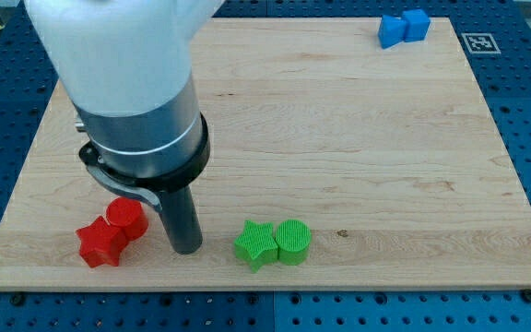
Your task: Move the green star and green circle slightly right
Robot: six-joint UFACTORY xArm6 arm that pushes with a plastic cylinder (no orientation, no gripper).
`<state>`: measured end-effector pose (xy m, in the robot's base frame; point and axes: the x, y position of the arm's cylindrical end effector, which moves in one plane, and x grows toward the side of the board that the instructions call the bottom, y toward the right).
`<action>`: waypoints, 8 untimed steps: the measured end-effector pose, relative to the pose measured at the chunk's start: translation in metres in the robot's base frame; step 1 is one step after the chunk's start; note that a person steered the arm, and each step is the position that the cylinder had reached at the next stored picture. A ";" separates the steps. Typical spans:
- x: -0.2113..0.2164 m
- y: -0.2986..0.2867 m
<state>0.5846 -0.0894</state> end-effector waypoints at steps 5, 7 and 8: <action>0.019 0.016; 0.025 0.028; 0.022 0.045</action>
<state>0.6070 -0.0442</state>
